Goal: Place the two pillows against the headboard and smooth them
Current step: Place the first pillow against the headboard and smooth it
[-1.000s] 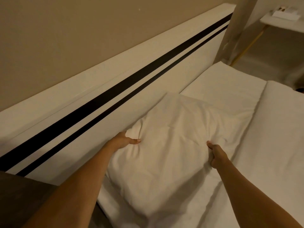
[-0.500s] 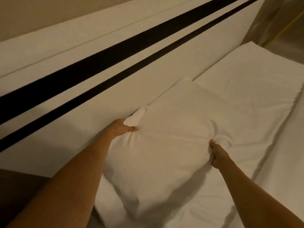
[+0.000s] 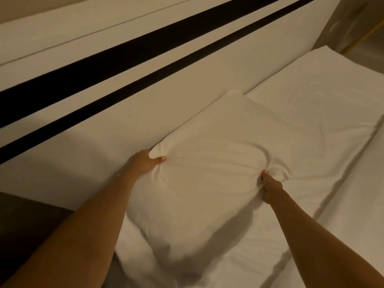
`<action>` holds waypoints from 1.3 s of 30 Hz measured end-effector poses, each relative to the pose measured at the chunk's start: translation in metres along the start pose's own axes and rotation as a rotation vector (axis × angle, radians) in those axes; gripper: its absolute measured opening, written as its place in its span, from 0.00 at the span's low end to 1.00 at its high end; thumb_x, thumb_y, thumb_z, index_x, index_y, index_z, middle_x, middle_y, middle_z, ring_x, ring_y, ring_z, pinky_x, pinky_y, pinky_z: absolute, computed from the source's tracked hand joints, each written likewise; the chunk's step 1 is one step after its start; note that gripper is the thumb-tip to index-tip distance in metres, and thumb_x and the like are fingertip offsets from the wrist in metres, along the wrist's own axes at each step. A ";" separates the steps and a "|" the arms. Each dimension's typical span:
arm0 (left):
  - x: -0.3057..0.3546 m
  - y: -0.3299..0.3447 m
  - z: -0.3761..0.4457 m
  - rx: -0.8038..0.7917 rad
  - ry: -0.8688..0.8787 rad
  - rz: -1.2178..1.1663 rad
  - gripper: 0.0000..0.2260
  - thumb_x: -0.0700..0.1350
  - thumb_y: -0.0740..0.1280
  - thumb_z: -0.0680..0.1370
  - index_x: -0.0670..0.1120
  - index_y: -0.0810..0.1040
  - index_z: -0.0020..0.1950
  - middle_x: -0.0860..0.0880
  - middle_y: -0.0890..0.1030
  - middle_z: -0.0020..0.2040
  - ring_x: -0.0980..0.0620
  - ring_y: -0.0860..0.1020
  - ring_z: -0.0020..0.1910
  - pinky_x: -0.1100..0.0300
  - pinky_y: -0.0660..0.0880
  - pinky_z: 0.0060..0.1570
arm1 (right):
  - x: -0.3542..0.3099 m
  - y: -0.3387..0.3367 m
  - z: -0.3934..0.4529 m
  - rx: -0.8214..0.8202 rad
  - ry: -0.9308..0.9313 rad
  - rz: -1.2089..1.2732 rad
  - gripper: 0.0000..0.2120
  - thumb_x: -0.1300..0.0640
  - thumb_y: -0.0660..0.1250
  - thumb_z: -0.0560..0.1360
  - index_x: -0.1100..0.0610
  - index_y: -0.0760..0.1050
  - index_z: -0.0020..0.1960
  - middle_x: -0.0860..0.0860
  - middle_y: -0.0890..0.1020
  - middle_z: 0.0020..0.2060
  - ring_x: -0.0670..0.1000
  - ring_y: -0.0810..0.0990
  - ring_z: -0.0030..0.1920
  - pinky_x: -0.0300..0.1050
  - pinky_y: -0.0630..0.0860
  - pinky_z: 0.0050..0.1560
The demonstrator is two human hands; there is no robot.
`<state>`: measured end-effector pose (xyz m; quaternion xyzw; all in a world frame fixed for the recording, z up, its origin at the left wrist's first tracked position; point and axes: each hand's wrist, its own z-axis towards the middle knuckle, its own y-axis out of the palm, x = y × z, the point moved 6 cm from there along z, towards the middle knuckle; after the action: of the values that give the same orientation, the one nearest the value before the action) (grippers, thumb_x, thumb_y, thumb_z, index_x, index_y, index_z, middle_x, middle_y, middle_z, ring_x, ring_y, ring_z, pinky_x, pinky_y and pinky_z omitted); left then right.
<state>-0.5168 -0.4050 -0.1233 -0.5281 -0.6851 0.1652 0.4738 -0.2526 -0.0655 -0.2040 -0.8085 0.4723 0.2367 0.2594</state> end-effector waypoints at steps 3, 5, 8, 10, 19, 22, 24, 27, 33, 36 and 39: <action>0.007 0.001 -0.007 0.107 -0.007 0.015 0.28 0.59 0.69 0.74 0.42 0.73 0.67 0.41 0.78 0.64 0.39 0.77 0.61 0.51 0.73 0.59 | 0.002 -0.003 -0.011 0.070 -0.003 -0.055 0.37 0.41 0.63 0.76 0.64 0.59 0.74 0.61 0.69 0.70 0.63 0.70 0.69 0.56 0.68 0.67; 0.023 0.001 -0.017 0.193 0.017 0.061 0.27 0.55 0.67 0.77 0.40 0.69 0.70 0.39 0.74 0.67 0.38 0.73 0.65 0.48 0.71 0.64 | -0.012 -0.017 -0.029 0.283 -0.114 -0.234 0.35 0.43 0.59 0.79 0.64 0.55 0.75 0.64 0.69 0.70 0.66 0.69 0.69 0.59 0.66 0.67; 0.060 0.008 -0.042 0.333 0.114 0.041 0.26 0.49 0.62 0.81 0.38 0.64 0.75 0.38 0.68 0.73 0.40 0.66 0.72 0.50 0.63 0.71 | -0.057 -0.023 -0.060 0.455 -0.637 -0.515 0.30 0.45 0.55 0.79 0.63 0.59 0.75 0.65 0.69 0.70 0.65 0.68 0.70 0.60 0.65 0.68; 0.083 0.024 -0.059 0.403 0.190 0.015 0.25 0.48 0.60 0.82 0.38 0.62 0.76 0.39 0.64 0.76 0.42 0.62 0.75 0.51 0.57 0.74 | -0.085 -0.006 -0.069 0.354 -0.954 -0.758 0.29 0.44 0.52 0.79 0.59 0.62 0.75 0.63 0.66 0.73 0.64 0.65 0.72 0.59 0.64 0.69; 0.110 0.134 -0.085 0.392 0.267 0.256 0.39 0.64 0.34 0.79 0.39 0.63 0.76 0.41 0.63 0.77 0.43 0.62 0.77 0.48 0.52 0.76 | -0.079 0.115 -0.077 -0.231 -1.367 -1.439 0.25 0.43 0.39 0.81 0.42 0.48 0.78 0.51 0.46 0.79 0.53 0.44 0.79 0.53 0.45 0.77; 0.083 0.152 -0.090 0.362 0.294 0.323 0.42 0.70 0.43 0.76 0.40 0.60 0.77 0.42 0.60 0.78 0.43 0.59 0.78 0.49 0.48 0.73 | -0.067 0.118 -0.052 -0.243 -1.275 -1.491 0.26 0.41 0.39 0.81 0.41 0.42 0.78 0.49 0.43 0.79 0.50 0.41 0.79 0.51 0.39 0.77; 0.062 0.160 -0.098 0.346 0.316 0.335 0.45 0.73 0.47 0.74 0.41 0.57 0.78 0.42 0.57 0.79 0.45 0.53 0.79 0.51 0.45 0.74 | -0.071 0.110 -0.036 -0.201 -1.230 -1.506 0.27 0.40 0.39 0.80 0.41 0.41 0.78 0.48 0.43 0.79 0.50 0.41 0.79 0.52 0.39 0.77; 0.033 0.164 -0.113 0.321 0.341 0.357 0.48 0.76 0.49 0.71 0.43 0.53 0.80 0.46 0.51 0.80 0.51 0.46 0.78 0.55 0.39 0.75 | -0.087 0.088 -0.015 -0.133 -1.140 -1.516 0.27 0.40 0.40 0.81 0.41 0.41 0.78 0.47 0.43 0.79 0.50 0.43 0.79 0.53 0.41 0.77; -0.032 0.161 -0.165 0.248 0.367 0.421 0.50 0.77 0.53 0.69 0.43 0.61 0.78 0.46 0.56 0.79 0.51 0.53 0.78 0.53 0.43 0.75 | -0.140 0.001 0.026 0.120 -0.916 -1.649 0.29 0.51 0.50 0.81 0.47 0.43 0.79 0.53 0.47 0.80 0.55 0.47 0.79 0.60 0.47 0.77; -0.037 0.155 -0.191 0.252 0.414 0.402 0.47 0.75 0.51 0.72 0.41 0.61 0.78 0.44 0.56 0.79 0.51 0.49 0.79 0.51 0.43 0.74 | -0.158 -0.026 0.010 0.205 -0.985 -1.640 0.30 0.56 0.51 0.81 0.51 0.42 0.80 0.56 0.48 0.79 0.57 0.47 0.79 0.60 0.50 0.76; 0.007 0.150 -0.202 0.323 0.466 0.275 0.38 0.66 0.49 0.79 0.39 0.62 0.77 0.43 0.58 0.79 0.50 0.52 0.78 0.52 0.47 0.75 | -0.150 -0.010 -0.025 0.098 -1.161 -1.564 0.28 0.52 0.50 0.82 0.50 0.46 0.80 0.56 0.50 0.79 0.57 0.50 0.79 0.58 0.51 0.76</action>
<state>-0.2656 -0.3959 -0.1290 -0.5573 -0.4452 0.2087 0.6690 -0.3066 0.0182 -0.0891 -0.6398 -0.3896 0.3393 0.5689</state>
